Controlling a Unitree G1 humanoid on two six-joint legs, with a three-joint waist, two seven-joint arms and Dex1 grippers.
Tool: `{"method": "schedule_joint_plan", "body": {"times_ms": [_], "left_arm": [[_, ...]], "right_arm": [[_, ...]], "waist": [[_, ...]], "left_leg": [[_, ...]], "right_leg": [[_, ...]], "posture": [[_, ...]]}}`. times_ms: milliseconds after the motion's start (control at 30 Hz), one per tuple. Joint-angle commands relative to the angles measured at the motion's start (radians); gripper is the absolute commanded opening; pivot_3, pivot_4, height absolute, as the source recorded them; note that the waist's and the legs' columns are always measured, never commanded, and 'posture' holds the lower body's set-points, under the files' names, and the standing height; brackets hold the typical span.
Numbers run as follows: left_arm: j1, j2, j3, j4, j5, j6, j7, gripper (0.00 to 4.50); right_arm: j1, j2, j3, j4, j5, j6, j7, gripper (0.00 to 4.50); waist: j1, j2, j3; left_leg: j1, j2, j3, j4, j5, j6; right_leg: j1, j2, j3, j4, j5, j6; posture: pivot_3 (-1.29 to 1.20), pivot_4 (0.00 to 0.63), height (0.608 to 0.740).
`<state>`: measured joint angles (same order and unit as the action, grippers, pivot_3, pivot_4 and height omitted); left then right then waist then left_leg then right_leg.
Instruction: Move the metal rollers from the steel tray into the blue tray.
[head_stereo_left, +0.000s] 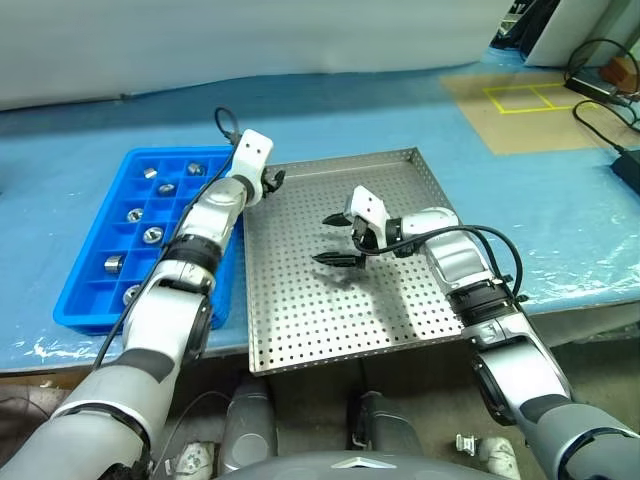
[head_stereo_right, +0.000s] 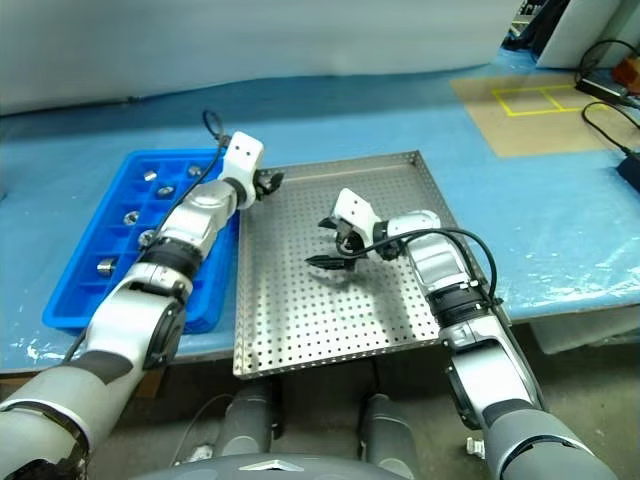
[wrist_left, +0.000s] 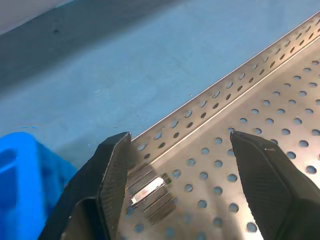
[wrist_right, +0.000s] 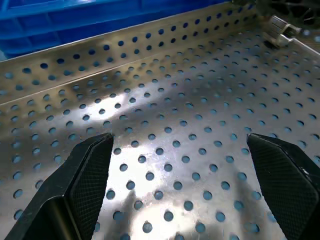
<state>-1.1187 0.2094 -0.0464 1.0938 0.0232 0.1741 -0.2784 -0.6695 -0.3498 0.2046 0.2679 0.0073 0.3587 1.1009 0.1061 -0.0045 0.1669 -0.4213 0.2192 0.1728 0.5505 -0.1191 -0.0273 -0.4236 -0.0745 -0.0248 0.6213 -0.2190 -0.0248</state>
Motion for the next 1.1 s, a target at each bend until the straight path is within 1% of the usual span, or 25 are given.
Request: {"method": "schedule_joint_plan", "body": {"times_ms": [33,167,233,367,633,833,1100], "left_arm": [[-0.092,-0.009,0.017,0.122,0.022,0.017,0.067,3.36],[-0.143,-0.018,0.043,0.191,0.027,0.046,0.199,3.36],[-0.156,-0.023,0.072,0.2,0.009,0.045,0.235,3.36],[-0.151,-0.045,0.09,0.21,0.019,0.048,0.309,3.36],[-0.111,-0.104,0.145,0.233,-0.003,0.083,0.34,3.36],[-0.096,-0.11,0.184,0.239,-0.01,0.104,0.397,3.36],[-0.082,-0.12,0.191,0.242,0.006,0.099,0.438,3.36]], "right_arm": [[0.042,-0.011,-0.028,-0.094,0.03,0.036,-0.055,4.45],[0.095,-0.021,-0.037,-0.145,0.043,0.073,-0.105,4.45],[0.117,-0.027,-0.036,-0.177,0.055,0.093,-0.118,4.45],[0.154,-0.048,-0.037,-0.204,0.065,0.119,-0.146,4.45],[0.17,-0.09,-0.042,-0.212,0.077,0.131,-0.174,4.45],[0.187,-0.103,-0.038,-0.226,0.083,0.141,-0.197,4.45],[0.226,-0.129,-0.031,-0.253,0.082,0.155,-0.214,4.45]], "waist": [[-0.012,0.0,0.0],[-0.018,0.0,0.0],[-0.018,0.0,0.0],[-0.014,0.0,0.0],[-0.014,-0.001,0.001],[-0.018,-0.001,0.001],[-0.027,-0.001,0.001]], "left_leg": [[0.0,0.0,0.0,0.0,0.0,0.0],[0.001,0.0,0.0,-0.001,-0.001,0.001],[0.001,0.0,0.0,0.0,-0.001,0.001],[0.001,0.0,0.0,0.002,-0.002,0.003],[0.001,0.0,0.0,0.007,-0.004,0.007],[0.001,0.0,0.0,0.007,-0.004,0.007],[0.001,0.0,0.0,0.007,-0.004,0.007]], "right_leg": [[0.0,0.0,0.0,0.0,0.0,0.0],[0.0,0.0,0.0,-0.001,-0.001,-0.002],[0.0,0.0,0.0,-0.001,-0.002,-0.004],[0.002,-0.001,0.0,-0.002,-0.002,-0.004],[0.005,-0.001,0.0,-0.003,-0.002,-0.003],[0.005,-0.001,0.0,-0.003,-0.002,-0.003],[0.005,-0.001,0.0,-0.004,-0.002,-0.003]], "posture": [[-0.11,0.15,0.74],[-0.14,0.15,0.74],[-0.14,0.15,0.74],[-0.15,0.15,0.74],[-0.16,0.15,0.74],[-0.17,0.15,0.74],[-0.19,0.15,0.74]]}}
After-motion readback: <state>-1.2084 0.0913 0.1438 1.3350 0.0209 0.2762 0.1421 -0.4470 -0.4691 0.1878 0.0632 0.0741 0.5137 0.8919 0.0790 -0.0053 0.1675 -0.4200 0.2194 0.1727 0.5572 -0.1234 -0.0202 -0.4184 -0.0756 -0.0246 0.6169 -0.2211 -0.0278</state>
